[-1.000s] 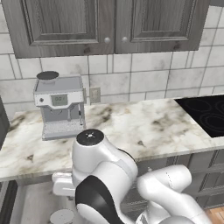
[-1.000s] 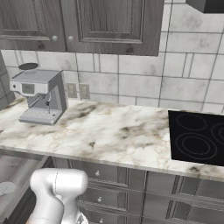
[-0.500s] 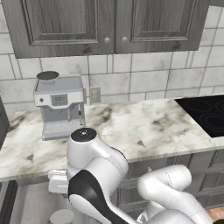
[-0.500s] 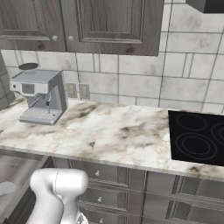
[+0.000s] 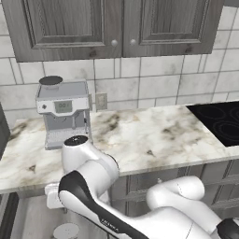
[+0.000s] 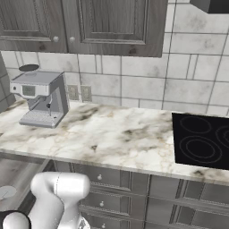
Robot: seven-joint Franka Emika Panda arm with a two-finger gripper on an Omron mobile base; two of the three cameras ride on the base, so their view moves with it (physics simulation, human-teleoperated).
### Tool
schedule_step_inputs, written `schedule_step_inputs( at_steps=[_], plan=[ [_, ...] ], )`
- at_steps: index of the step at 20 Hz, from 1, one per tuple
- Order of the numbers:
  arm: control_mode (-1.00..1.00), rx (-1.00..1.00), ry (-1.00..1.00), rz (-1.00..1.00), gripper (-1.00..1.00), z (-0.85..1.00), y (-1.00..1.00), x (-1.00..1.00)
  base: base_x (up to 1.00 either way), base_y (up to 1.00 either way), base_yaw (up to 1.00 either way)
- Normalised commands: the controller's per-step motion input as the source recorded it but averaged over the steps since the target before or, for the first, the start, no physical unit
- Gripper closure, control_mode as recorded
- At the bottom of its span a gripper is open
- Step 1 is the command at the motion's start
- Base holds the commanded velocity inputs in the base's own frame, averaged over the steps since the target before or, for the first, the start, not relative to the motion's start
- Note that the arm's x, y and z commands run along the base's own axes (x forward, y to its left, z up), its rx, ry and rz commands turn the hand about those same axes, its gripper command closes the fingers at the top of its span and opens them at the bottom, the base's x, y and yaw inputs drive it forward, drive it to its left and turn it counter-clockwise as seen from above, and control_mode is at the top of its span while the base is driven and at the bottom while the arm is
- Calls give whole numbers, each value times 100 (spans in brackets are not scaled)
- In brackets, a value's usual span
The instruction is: Take the pizza cutter from the drawer on the left and place it on the dining counter for cutting.
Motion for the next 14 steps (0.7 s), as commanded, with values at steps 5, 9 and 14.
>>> schedule_step_inputs(
  at_steps=[5,9,14],
  plan=[
    [-100,0,0,7,-100,-49,9,0,0,0,0],
    [-100,0,0,0,-100,-41,8,0,0,0,0],
    [-100,0,-2,0,-100,-18,0,17,0,0,0]
  ],
)
